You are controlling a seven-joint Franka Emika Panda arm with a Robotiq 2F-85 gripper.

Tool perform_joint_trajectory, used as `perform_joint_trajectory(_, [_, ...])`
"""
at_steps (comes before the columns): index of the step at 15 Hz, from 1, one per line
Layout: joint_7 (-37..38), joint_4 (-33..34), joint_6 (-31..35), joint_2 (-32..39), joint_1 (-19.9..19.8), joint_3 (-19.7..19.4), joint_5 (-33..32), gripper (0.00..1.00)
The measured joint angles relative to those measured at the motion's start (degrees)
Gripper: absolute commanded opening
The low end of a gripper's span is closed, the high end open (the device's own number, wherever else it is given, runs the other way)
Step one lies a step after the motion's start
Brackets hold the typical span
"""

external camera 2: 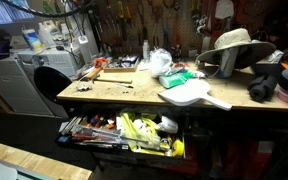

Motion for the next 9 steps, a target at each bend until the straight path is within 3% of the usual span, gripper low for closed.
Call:
perform_joint_trajectory(4, [9.0, 6.1, -9.4, 2.7, 1.6, -0.1, -2.9, 1.00])
perform_joint_trajectory(9, [11.8, 7.6, -9.7, 5.7, 2.7, 0.0, -3.3, 1.00])
